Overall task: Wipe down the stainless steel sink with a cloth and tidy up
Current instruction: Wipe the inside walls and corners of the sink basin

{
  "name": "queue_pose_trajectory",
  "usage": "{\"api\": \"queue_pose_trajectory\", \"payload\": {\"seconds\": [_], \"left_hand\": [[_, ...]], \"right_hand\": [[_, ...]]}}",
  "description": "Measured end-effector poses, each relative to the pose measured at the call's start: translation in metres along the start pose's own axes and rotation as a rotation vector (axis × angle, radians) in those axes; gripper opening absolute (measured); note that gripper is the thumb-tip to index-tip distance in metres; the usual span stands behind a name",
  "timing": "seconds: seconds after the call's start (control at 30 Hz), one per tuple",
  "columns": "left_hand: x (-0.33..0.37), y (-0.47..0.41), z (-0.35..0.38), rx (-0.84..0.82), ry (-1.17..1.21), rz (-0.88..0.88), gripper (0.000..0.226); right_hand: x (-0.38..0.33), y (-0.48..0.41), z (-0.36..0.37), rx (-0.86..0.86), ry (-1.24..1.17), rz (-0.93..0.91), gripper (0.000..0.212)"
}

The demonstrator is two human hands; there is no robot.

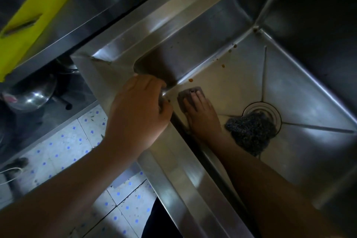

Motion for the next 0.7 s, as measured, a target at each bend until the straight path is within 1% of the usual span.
{"api": "queue_pose_trajectory", "payload": {"seconds": [0.1, 0.17, 0.23, 0.37, 0.5, 0.6, 0.7], "left_hand": [[0.002, 0.0, -0.001, 0.005, 0.011, 0.013, 0.016], [0.002, 0.0, -0.001, 0.005, 0.005, 0.014, 0.017], [0.002, 0.001, -0.001, 0.004, -0.005, 0.008, 0.017], [0.001, 0.001, -0.003, 0.019, 0.009, 0.001, 0.018], [0.0, 0.001, -0.002, 0.023, 0.017, -0.001, 0.018], [-0.002, 0.001, -0.002, 0.033, 0.011, -0.021, 0.02], [-0.001, -0.001, -0.002, 0.043, 0.018, -0.005, 0.022]], "right_hand": [[0.001, 0.012, -0.001, -0.015, -0.042, -0.025, 0.064], [0.002, 0.03, -0.001, -0.018, -0.056, -0.049, 0.057], [0.003, 0.054, 0.001, 0.016, -0.076, -0.065, 0.051], [0.003, 0.08, 0.004, 0.047, -0.085, -0.076, 0.05], [0.001, 0.066, 0.0, 0.061, -0.085, -0.103, 0.049], [-0.005, 0.043, 0.001, 0.007, -0.08, -0.131, 0.047], [-0.012, 0.014, 0.004, -0.061, -0.115, -0.164, 0.046]]}}
Point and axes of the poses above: each hand's wrist, its own y-axis away from the middle knuckle, its own z-axis out of the palm, x = y × z, the point moved 5 cm from there along -y, towards the middle knuckle, and after that the axes turned 3 degrees about -x, right-handed, at the moved point
